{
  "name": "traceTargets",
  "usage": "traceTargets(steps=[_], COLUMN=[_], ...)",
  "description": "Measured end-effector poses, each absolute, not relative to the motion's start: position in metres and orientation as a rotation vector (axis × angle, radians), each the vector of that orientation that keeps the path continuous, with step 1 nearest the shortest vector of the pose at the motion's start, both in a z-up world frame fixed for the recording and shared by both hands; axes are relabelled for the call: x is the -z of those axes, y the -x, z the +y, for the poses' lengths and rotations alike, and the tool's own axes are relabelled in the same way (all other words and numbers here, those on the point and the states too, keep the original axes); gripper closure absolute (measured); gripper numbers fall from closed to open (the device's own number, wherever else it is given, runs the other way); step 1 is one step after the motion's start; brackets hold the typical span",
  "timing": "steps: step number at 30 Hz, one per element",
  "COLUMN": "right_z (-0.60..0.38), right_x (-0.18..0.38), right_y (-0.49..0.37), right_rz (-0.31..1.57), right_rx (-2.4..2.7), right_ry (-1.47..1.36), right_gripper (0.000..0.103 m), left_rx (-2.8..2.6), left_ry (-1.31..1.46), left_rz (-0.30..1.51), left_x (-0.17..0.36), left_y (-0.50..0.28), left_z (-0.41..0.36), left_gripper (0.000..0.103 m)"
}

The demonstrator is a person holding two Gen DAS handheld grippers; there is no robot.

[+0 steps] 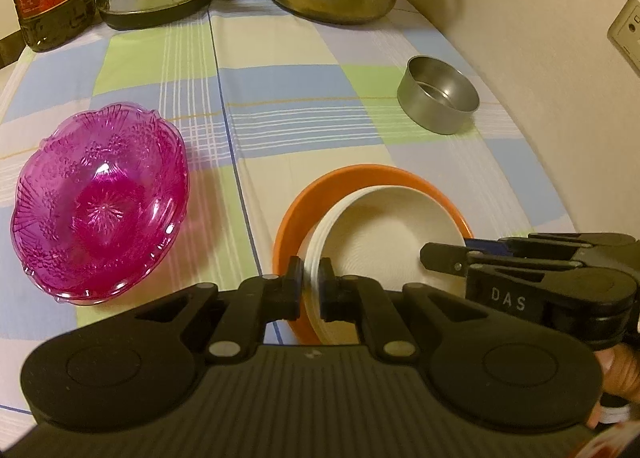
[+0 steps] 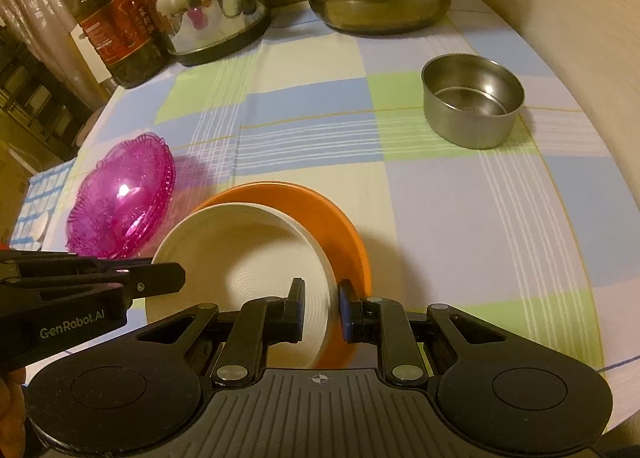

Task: Organize plates and bowls
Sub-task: 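Lower the cream bowls into the orange bowl with both tools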

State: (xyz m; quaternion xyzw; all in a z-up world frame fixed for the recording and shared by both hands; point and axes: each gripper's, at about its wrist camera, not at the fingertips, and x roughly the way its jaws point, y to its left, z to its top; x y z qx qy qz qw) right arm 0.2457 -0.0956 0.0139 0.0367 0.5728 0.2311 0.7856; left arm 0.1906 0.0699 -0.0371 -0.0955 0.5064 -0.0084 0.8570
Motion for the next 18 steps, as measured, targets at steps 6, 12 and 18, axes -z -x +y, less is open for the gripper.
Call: traceTargets(steps=[6, 12, 18], right_z=[-0.099, -0.105, -0.114], right_x=[-0.018, -0.029, -0.036], right_y=[-0.247, -0.25, -0.247], right_rz=[1.217, 1.186, 1.164], right_rx=[-0.502, -0.51, -0.508], right_ry=[-0.098, -0.129, -0.185], right_gripper=[0.083, 0.083, 0.083], left_rx=[0.009, 0.004, 0.004], left_ry=[0.218, 0.232, 0.238], left_rz=[1.06, 1.019, 0.995], left_x=[0.037, 0.027, 0.02], left_y=[-0.19, -0.187, -0.183], left_z=[0.075, 0.079, 0.081], left_gripper=[0.096, 0.093, 0.093])
